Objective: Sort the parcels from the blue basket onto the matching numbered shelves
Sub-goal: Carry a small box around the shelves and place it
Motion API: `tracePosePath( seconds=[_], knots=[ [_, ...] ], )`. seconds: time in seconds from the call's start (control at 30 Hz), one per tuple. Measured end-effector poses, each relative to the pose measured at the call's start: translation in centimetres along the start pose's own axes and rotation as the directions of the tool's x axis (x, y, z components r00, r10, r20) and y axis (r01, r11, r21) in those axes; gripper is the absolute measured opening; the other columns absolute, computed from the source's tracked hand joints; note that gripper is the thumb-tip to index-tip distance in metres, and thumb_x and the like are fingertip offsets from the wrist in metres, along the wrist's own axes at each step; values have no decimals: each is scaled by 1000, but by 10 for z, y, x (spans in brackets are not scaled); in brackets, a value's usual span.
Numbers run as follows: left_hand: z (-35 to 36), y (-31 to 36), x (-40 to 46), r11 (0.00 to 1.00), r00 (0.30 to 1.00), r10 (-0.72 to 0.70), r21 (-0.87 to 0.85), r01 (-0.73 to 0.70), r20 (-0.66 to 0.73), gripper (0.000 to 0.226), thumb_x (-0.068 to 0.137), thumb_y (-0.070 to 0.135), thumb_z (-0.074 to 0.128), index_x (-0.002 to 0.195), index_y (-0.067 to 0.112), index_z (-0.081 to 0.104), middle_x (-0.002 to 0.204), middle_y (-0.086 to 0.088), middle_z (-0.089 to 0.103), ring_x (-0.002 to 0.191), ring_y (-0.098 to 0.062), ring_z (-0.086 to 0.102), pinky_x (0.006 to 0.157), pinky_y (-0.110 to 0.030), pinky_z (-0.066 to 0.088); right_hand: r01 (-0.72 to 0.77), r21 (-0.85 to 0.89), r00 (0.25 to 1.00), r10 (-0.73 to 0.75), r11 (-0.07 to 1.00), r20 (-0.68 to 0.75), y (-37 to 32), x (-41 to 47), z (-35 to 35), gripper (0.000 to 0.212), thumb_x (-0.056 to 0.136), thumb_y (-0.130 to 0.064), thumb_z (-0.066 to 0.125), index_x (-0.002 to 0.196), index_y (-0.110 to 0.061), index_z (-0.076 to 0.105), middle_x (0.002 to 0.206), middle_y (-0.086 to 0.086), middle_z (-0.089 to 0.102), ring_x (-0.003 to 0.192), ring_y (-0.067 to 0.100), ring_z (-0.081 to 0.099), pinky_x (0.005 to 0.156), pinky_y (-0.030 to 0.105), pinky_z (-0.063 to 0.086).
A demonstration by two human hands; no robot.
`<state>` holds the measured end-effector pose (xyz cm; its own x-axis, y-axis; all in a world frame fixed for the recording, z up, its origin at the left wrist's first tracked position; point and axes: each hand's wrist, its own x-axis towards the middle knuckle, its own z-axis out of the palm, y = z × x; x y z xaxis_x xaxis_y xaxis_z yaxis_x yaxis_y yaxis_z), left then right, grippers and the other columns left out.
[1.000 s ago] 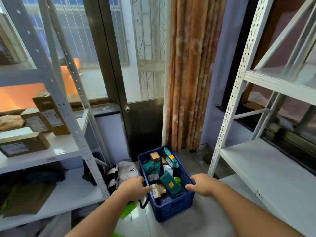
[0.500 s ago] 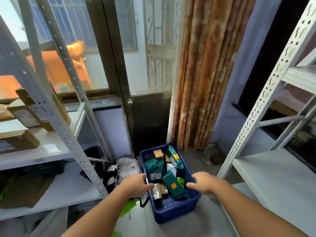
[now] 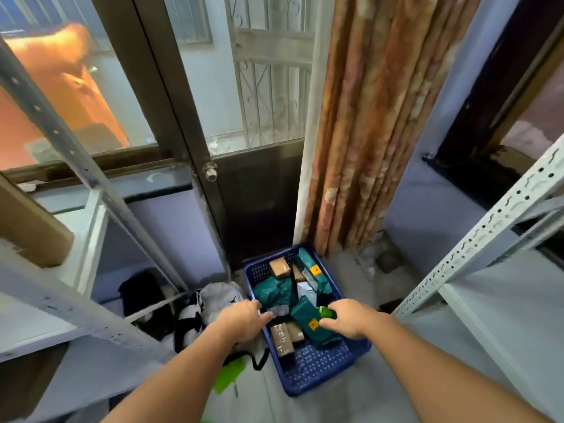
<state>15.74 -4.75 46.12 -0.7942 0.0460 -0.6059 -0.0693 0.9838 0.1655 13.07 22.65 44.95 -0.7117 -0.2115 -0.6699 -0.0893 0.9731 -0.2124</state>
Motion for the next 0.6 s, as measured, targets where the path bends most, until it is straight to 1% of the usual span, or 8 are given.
tracePosePath(
  seconds=[0.07, 0.17, 0.23, 0.3, 0.37, 0.47, 0.53, 0.6],
  knots=[
    [-1, 0, 15, 1000, 1000, 0, -10, 0, 15, 60, 101, 63, 38, 134, 16, 54, 136, -10, 59, 120, -30, 58, 93, -40, 47, 4, 6, 1000, -5, 1000, 23, 0, 13, -2, 71, 92, -66, 46, 142, -17, 50, 144, 12, 53, 130, 32, 50, 89, 39, 38],
    [2, 4, 36, 1000, 999, -5, -10, 6, 40, 58, 100, 63, 38, 131, 17, 55, 134, -9, 60, 121, -30, 57, 94, -41, 48, -1, 17, 999, 0, 1000, 51, 7, 30, -8, 74, 92, -68, 45, 148, -18, 45, 148, 11, 49, 131, 31, 49, 100, 41, 41],
    [6, 9, 49, 1000, 998, -9, -19, 10, 56, 55, 101, 62, 38, 127, 17, 57, 130, -10, 61, 117, -30, 58, 87, -39, 46, -3, 16, 997, 2, 1000, 76, 15, 41, -12, 77, 93, -67, 45, 151, -18, 41, 150, 10, 47, 131, 30, 49, 99, 40, 42],
    [11, 17, 59, 999, 997, -11, -51, 14, 71, 53, 101, 62, 38, 124, 17, 57, 127, -10, 62, 114, -30, 59, 82, -38, 44, 4, 23, 994, -7, 1000, 107, 25, 52, -15, 75, 94, -66, 46, 150, -17, 42, 148, 11, 49, 127, 30, 52, 94, 39, 42],
    [17, 26, 70, 996, 997, -15, -90, 22, 82, 55, 101, 63, 38, 126, 18, 57, 128, -9, 61, 114, -29, 59, 86, -40, 47, 13, 30, 992, -17, 999, 127, 34, 63, -16, 75, 93, -67, 46, 148, -16, 45, 144, 12, 52, 123, 30, 53, 94, 40, 43],
    [29, 40, 92, 995, 998, 1, -98, 5, 68, 61, 100, 63, 39, 138, 17, 53, 137, -10, 59, 122, -29, 57, 99, -43, 48, 31, 18, 988, -33, 999, 151, 50, 88, -12, 75, 93, -67, 45, 147, -15, 45, 141, 13, 53, 120, 30, 54, 92, 40, 43],
    [40, 45, 112, 997, 998, 16, -79, -11, 59, 62, 101, 62, 39, 143, 17, 49, 141, -9, 56, 126, -29, 55, 102, -43, 47, 52, 3, 986, -51, 999, 159, 59, 112, -4, 73, 95, -65, 44, 147, -13, 45, 142, 14, 52, 121, 31, 53, 89, 39, 42],
    [56, 44, 137, 998, 998, 11, -55, -8, 62, 64, 100, 62, 39, 145, 17, 47, 144, -10, 55, 127, -30, 54, 103, -43, 46, 64, -19, 985, -60, 998, 164, 67, 138, 9, 74, 96, -65, 43, 149, -14, 42, 145, 13, 50, 123, 31, 52, 93, 39, 43]
  ],
)
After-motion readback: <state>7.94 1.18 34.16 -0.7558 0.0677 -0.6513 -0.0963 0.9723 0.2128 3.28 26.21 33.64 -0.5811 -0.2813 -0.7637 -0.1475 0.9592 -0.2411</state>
